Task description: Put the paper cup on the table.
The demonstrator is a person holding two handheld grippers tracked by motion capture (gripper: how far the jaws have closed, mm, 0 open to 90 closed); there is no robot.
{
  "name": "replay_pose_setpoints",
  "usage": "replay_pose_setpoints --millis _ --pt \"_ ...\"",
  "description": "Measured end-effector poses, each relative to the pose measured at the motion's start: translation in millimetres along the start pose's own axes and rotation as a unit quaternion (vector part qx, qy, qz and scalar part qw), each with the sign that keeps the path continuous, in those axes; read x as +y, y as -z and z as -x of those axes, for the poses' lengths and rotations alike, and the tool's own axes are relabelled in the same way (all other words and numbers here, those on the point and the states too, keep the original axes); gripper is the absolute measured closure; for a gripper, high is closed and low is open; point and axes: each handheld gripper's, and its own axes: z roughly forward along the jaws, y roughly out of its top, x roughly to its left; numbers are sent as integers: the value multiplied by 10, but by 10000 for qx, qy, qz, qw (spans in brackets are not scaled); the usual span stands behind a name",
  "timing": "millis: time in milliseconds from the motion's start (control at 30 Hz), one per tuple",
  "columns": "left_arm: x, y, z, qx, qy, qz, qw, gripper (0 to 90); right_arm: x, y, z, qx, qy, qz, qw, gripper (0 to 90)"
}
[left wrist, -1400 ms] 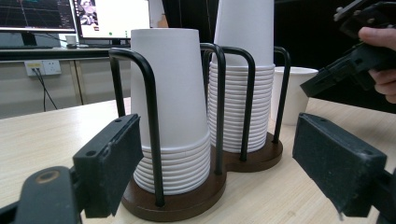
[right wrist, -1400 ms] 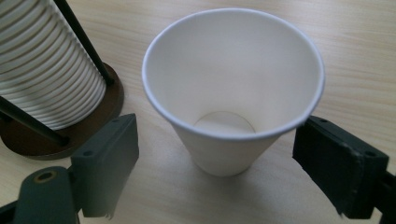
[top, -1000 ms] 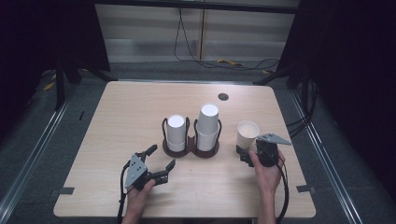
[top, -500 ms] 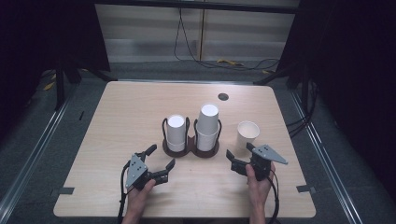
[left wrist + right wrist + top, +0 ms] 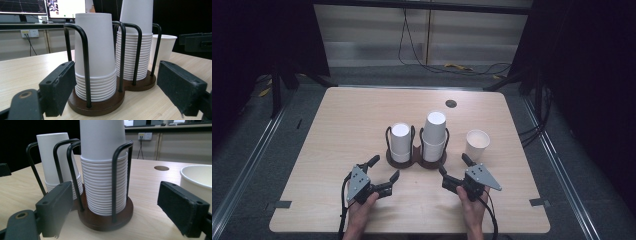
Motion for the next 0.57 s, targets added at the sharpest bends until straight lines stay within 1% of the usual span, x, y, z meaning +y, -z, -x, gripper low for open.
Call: replay_pose_setpoints --millis 67,100,167,233,267,333,400,467,500,567 --pt "0 2 3 32 9 -3 10000 157 -39 -11 -38 49 83 33 9999 133" --pt "0 2 3 31 13 -4 10000 157 -58 -17 -55 32 82 52 9999 134" --pt "1 3 5 53 21 -25 10000 158 -96 -24 -87 111 37 112 9999 134" --pt "4 9 0 38 5 -67 10000 159 -123 -28 -128 112 104 162 9998 134" --pt "4 12 1 56 12 -75 10000 160 -137 -27 -144 172 64 186 9997 134" --pt "4 16 2 80 24 -81 9999 160 -178 -36 -171 130 114 203 9996 135" --pt "3 13 16 95 57 -54 9999 161 -188 -19 -166 143 106 307 9994 133" --pt "3 11 25 102 8 -51 9999 162 -191 -12 -165 143 76 337 9993 133" --pt "3 10 26 104 6 -44 9999 163 -194 -2 -165 184 122 368 9991 132" --pt "3 14 17 79 28 -60 9999 163 -206 15 -182 164 217 481 9985 132"
